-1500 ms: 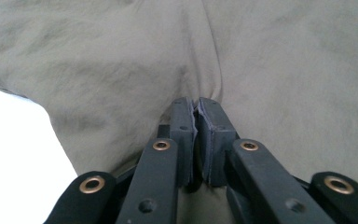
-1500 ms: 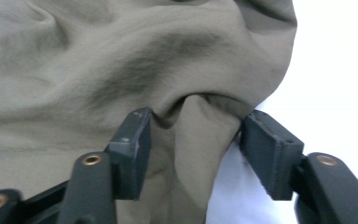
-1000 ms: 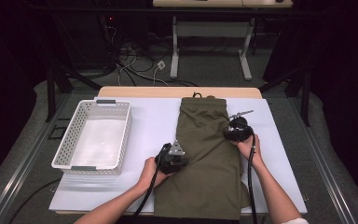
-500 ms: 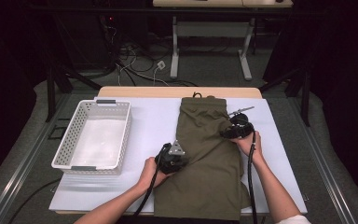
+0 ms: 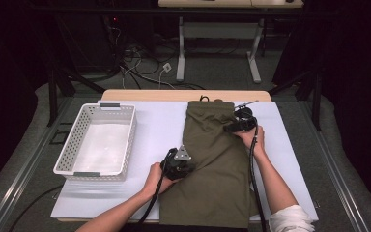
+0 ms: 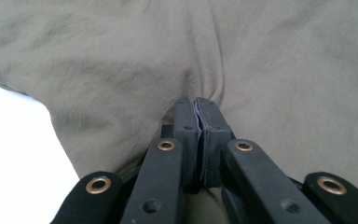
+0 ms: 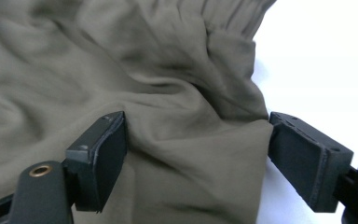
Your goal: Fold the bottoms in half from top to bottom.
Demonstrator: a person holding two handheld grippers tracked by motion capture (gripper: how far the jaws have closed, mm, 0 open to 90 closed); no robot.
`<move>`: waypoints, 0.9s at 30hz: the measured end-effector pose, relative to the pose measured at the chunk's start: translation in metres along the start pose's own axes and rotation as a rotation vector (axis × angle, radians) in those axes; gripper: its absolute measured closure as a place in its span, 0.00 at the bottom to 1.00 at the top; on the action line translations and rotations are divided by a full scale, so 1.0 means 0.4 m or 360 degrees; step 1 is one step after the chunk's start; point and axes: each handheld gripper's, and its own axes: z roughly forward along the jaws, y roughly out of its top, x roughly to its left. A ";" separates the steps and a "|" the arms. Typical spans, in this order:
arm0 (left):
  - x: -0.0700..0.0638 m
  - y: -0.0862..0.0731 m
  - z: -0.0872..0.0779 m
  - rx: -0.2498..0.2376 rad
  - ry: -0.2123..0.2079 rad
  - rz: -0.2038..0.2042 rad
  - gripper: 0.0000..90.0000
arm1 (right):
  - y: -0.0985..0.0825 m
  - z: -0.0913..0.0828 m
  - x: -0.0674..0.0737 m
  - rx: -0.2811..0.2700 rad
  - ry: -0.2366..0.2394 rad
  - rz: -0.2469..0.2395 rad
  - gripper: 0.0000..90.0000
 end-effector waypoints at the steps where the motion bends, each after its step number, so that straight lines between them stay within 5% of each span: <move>1: 0.000 0.000 0.000 0.0001 0.0000 0.0002 0.97 | -0.001 0.005 0.001 0.0011 -0.0002 0.0020 0.24; 5: -0.003 0.000 0.000 0.0001 0.0011 0.0004 0.97 | -0.002 0.012 0.007 0.0039 -0.0045 0.0014 0.26; 11: 0.000 0.000 0.000 0.0000 0.0000 0.0000 0.97 | 0.005 0.018 -0.008 -0.0009 0.0014 0.0051 0.28; 14: 0.000 -0.001 0.000 -0.0002 -0.0002 -0.0002 0.97 | 0.010 0.021 0.000 -0.0019 -0.0010 0.0027 0.44; 19: -0.001 0.000 0.000 -0.0002 0.0003 0.0000 0.97 | 0.006 0.017 0.018 -0.0039 0.0092 0.0055 0.81; 25: 0.000 -0.001 0.000 -0.0003 -0.0002 -0.0009 0.97 | -0.001 0.007 0.030 -0.0030 0.0098 0.0055 0.89; 27: -0.002 -0.001 0.000 -0.0005 0.0004 -0.0006 0.97 | -0.005 0.002 0.039 -0.0012 0.0075 -0.0012 0.89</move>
